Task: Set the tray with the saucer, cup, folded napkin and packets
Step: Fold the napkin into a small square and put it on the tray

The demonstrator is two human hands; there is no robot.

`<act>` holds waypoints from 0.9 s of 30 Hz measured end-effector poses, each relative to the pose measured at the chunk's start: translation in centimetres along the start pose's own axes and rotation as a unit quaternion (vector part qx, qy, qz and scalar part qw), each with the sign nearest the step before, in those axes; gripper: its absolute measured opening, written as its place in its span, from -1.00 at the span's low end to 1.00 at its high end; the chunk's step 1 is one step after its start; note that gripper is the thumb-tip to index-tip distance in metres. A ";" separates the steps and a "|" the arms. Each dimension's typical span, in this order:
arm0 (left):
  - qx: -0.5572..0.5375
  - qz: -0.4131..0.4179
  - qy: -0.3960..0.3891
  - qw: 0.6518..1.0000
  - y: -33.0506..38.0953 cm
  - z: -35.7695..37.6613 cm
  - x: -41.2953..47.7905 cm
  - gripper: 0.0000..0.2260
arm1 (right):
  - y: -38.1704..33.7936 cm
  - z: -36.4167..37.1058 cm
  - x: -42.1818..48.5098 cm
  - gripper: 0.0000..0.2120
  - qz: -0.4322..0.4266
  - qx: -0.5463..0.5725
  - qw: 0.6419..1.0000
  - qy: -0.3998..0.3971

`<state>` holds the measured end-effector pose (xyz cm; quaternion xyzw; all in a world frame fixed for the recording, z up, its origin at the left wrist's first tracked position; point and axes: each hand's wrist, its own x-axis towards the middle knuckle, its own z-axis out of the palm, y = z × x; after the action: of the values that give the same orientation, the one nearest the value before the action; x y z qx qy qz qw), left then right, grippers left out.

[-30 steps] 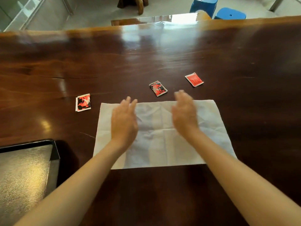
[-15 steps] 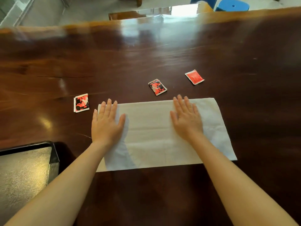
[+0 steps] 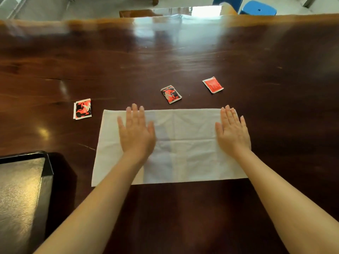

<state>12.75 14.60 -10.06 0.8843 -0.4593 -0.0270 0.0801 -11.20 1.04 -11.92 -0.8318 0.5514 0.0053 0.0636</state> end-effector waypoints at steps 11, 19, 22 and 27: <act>-0.036 0.108 -0.052 0.992 3.6 2.8 -4.2 -0.43 | 0.4 0.2 0.0 -0.45 -0.007 0.003 1.000 0.001; 0.003 0.027 -0.044 0.999 -9.2 0.1 -3.7 -0.42 | 0.2 0.0 -0.1 -0.45 -0.002 0.007 1.000 0.003; 0.002 0.029 -0.032 0.999 -9.2 0.3 -3.7 -0.40 | -0.1 -0.3 -0.2 -0.47 0.004 0.032 0.999 0.018; 0.007 0.030 -0.011 0.999 -9.4 0.9 -3.6 -0.37 | -3.9 -1.6 -0.7 -0.48 0.081 0.051 0.994 0.049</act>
<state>18.12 22.77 -12.56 0.8701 -0.4869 -0.0311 0.0696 -8.03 2.98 -9.86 -0.7794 0.6189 -0.0581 0.0779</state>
